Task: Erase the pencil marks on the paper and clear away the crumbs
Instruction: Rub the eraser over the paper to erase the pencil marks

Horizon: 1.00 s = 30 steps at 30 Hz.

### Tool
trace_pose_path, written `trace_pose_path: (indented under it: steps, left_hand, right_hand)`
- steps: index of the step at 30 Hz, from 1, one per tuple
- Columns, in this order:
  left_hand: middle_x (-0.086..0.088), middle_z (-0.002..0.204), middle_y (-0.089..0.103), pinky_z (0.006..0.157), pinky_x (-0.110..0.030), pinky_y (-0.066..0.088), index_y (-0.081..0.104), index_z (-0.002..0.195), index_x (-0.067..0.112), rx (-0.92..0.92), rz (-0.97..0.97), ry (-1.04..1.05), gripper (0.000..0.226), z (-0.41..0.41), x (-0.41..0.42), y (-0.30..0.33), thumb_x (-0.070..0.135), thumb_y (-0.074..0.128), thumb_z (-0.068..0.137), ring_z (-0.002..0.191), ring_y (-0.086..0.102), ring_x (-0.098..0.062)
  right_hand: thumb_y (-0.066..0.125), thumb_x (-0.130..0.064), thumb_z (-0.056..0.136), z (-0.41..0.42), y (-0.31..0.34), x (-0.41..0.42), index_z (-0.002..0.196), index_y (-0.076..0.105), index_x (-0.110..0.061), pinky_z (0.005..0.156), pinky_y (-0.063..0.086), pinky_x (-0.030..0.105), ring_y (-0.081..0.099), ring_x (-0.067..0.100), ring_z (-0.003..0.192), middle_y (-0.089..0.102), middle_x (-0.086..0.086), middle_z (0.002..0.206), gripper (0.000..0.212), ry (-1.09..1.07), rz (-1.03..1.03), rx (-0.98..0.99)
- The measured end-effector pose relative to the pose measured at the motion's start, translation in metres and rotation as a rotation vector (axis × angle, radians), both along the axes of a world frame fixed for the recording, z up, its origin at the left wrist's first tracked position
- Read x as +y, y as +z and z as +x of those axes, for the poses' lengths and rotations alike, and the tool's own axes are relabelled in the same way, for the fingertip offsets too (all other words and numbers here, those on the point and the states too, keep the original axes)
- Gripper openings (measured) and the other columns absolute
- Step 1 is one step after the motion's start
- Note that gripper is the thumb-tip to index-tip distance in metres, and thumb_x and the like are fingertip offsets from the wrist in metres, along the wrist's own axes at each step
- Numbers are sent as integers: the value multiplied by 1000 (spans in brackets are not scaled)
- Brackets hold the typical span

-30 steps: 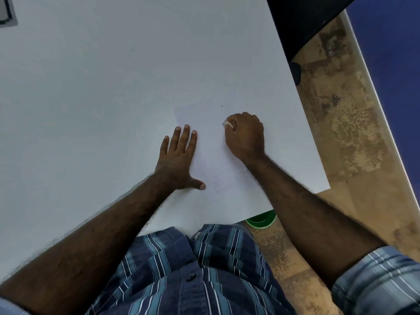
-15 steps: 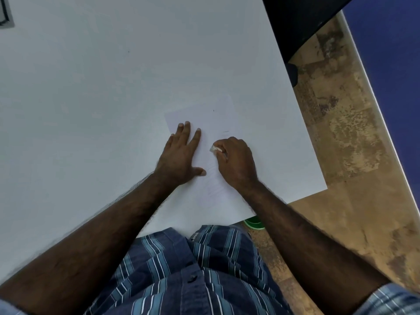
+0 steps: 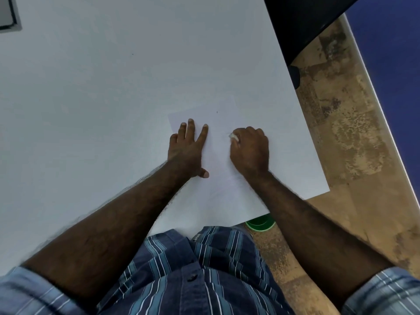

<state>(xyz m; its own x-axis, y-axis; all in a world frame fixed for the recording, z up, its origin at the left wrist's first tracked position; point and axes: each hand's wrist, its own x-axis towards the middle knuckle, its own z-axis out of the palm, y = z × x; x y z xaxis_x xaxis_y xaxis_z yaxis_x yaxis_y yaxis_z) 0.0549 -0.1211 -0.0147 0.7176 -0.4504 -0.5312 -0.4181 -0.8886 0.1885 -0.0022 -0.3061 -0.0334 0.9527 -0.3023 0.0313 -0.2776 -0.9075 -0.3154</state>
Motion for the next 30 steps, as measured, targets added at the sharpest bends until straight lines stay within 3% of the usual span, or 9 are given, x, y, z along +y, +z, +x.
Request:
trace_pose_path:
  steps: [4,6,13,19,21,25,27,30]
  left_hand:
    - [-23,168,-20,124,-54,15,-20,162,25,10,64,-3,154,4,-9,5,67,89,61,157,-6,-43]
    - [-24,167,-23,125,-54,14,-21,162,24,21,76,-4,155,4,-10,6,67,89,62,157,-8,-43]
    - [-22,163,-35,126,-54,13,-23,161,26,36,93,4,157,5,-11,6,64,91,61,156,-16,-43]
    - [-26,162,-33,124,-54,19,-23,161,23,17,113,-16,154,4,-13,7,68,88,65,156,-13,-45]
    - [-26,163,-33,124,-54,19,-23,161,24,15,114,-18,155,5,-12,8,68,88,62,156,-12,-45]
    - [-23,163,-33,126,-55,15,-24,161,26,36,107,-11,158,7,-12,9,65,91,59,156,-13,-45]
    - [-24,164,-32,125,-55,15,-25,161,26,33,109,-16,160,8,-13,10,66,91,58,156,-12,-45]
    - [-26,164,-28,123,-55,19,-24,161,25,11,113,-27,160,10,-12,10,71,89,58,156,-6,-46]
  right_hand:
    - [54,-24,100,-29,-2,33,105,73,-18,80,48,45,61,30,91,70,3,97,20,328,60,40]
    - [58,-26,101,-32,-2,32,107,74,-21,79,47,44,61,29,91,70,2,97,18,394,13,50]
    - [53,-23,95,1,4,9,94,72,-19,76,44,43,60,33,87,68,4,89,20,-22,-5,6]
    - [55,-24,102,-32,3,48,104,74,-18,80,46,44,60,29,90,70,3,95,20,370,33,53]
    - [57,-24,99,-24,-1,35,102,75,-21,79,46,45,60,32,90,70,3,94,18,276,-16,26]
    - [56,-26,95,1,-3,8,97,75,-24,76,39,41,58,33,88,68,2,88,19,-122,-39,-17]
    - [54,-26,97,-1,-2,17,97,74,-22,77,40,41,58,32,89,68,2,90,20,-84,-18,-15]
    - [54,-25,102,-21,-1,43,100,73,-22,80,46,45,59,29,91,70,1,94,20,171,56,40]
